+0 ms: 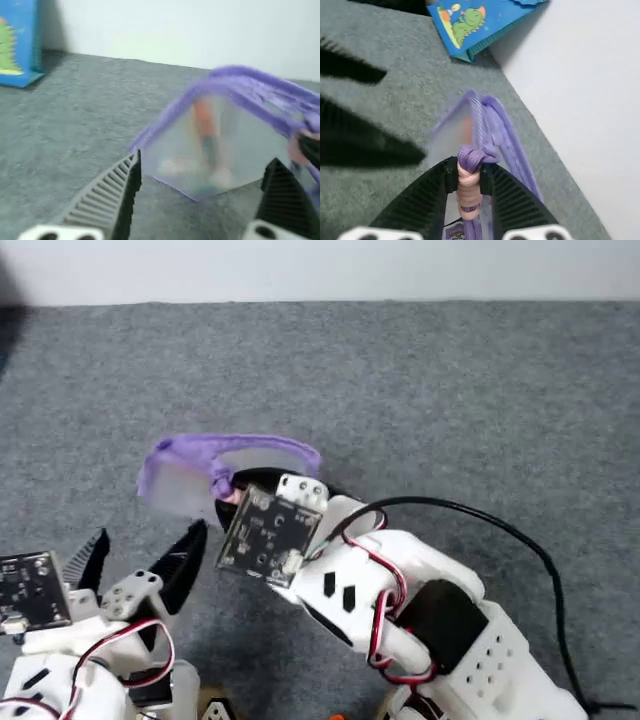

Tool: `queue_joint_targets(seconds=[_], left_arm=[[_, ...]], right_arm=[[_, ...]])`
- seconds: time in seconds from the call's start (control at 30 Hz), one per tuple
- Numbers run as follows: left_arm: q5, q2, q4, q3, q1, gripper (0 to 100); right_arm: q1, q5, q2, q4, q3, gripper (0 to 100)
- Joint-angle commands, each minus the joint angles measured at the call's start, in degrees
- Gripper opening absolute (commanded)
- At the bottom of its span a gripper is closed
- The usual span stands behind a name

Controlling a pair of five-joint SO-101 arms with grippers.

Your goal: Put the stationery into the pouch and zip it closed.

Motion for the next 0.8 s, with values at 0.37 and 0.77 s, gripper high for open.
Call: queue_joint_targets(seconds=[0.37,0.77], left_arm=[[-5.98,0.00,-0.79,-2.95,-1.05,37],[-8.62,0.09,-1.85,1.54,10.02,17]], right_arm=[[-0.13,1.05,-3.56,-2.59,3.60,0.7],[-0.31,0.79,-3.65,-2.86,3.43,0.7]])
